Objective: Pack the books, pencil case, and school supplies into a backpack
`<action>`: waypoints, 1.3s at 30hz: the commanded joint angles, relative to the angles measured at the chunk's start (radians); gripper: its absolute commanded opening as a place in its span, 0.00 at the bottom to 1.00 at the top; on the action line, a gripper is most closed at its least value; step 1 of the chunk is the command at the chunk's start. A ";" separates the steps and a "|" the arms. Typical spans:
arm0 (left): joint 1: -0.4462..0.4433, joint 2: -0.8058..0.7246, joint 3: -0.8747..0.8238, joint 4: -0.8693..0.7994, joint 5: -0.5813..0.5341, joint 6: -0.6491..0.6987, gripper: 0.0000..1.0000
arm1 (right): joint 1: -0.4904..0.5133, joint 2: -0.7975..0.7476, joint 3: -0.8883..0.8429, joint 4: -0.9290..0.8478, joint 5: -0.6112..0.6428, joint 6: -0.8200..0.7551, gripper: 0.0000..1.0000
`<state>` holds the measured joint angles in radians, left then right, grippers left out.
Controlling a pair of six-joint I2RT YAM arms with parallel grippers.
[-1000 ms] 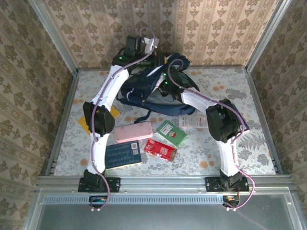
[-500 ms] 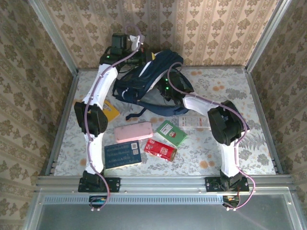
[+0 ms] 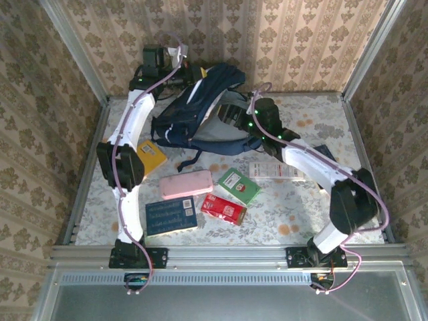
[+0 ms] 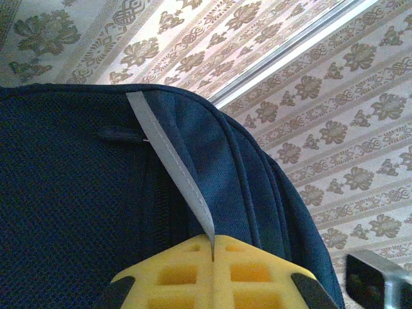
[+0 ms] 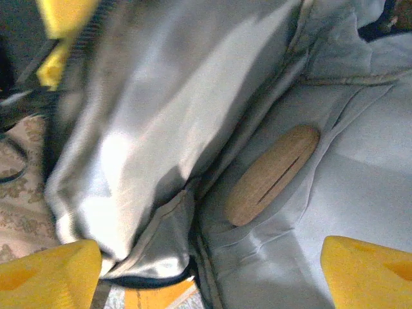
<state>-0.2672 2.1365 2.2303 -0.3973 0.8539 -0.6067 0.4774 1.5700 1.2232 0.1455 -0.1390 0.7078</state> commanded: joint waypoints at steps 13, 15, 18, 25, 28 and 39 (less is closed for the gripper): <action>-0.096 0.093 0.143 -0.127 -0.041 0.161 0.00 | 0.009 -0.293 -0.181 -0.440 -0.073 -0.294 0.81; -0.112 0.120 0.144 -0.159 -0.072 0.179 0.00 | 0.047 -0.301 -0.203 -0.496 -0.058 -0.340 0.81; -0.132 0.159 0.142 -0.220 -0.141 0.210 0.00 | 0.099 -0.307 -0.227 -0.600 0.024 -0.369 0.82; -0.172 0.211 0.095 -0.285 -0.206 0.191 0.00 | 0.099 -0.277 -0.271 -0.739 -0.116 -0.308 0.78; -0.182 0.201 0.029 -0.263 -0.206 0.173 0.00 | 0.101 -0.275 -0.257 -0.817 -0.143 -0.311 0.74; -0.180 0.145 -0.193 -0.176 -0.255 0.114 0.00 | 0.376 -0.112 -0.161 -0.989 0.216 -0.482 0.72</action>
<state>-0.4610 2.3554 2.0483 -0.5968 0.6353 -0.4652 0.7715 1.4036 1.0077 -0.7540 -0.0925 0.3058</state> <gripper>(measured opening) 0.062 0.711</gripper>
